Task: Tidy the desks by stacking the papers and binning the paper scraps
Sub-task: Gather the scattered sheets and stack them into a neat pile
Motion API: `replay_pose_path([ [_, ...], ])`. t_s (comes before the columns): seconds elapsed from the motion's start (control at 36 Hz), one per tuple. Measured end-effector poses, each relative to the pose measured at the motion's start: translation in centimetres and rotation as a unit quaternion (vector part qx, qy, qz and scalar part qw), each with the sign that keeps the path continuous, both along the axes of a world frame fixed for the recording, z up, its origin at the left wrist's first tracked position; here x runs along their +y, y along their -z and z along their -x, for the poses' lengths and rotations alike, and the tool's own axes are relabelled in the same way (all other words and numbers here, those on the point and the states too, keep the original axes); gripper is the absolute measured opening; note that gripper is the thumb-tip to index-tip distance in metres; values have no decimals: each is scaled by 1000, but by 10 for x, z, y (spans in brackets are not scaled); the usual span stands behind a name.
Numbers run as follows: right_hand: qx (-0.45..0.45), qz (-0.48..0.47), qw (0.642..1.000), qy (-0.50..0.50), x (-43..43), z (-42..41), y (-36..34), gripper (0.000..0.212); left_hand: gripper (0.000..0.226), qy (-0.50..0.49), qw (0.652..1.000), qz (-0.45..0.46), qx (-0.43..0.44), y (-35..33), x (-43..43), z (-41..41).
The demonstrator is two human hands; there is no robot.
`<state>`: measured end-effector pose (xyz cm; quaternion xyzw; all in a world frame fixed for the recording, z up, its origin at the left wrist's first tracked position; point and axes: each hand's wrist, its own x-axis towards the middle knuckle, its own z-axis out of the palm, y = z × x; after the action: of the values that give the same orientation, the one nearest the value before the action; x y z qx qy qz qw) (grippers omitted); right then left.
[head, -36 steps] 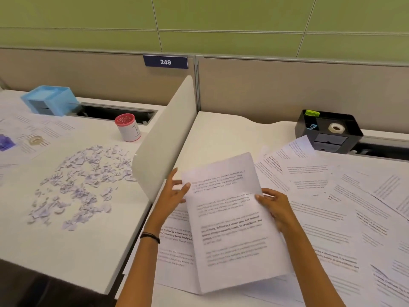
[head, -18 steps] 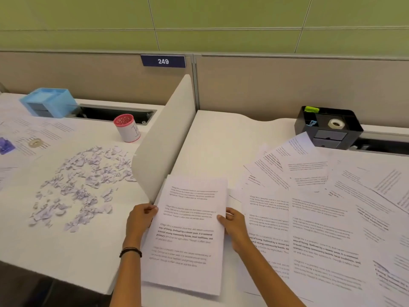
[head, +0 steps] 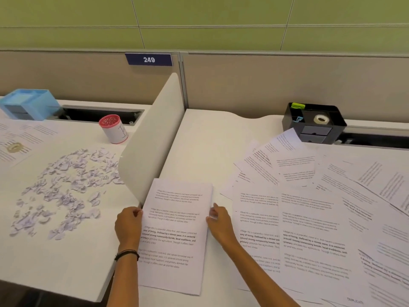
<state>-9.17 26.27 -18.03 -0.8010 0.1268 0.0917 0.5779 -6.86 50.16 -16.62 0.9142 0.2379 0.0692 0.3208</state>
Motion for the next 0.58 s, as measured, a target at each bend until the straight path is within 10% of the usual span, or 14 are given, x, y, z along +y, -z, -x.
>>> replay_pose_path([
  [0.28,-153,53,982,99,-79,5,-8,34,21,33,997,5,-67,-25,-51,-24],
  [0.58,-127,103,944,287,-233,42,-7,31,44,162,949,261,75,-8,-169,-27],
])
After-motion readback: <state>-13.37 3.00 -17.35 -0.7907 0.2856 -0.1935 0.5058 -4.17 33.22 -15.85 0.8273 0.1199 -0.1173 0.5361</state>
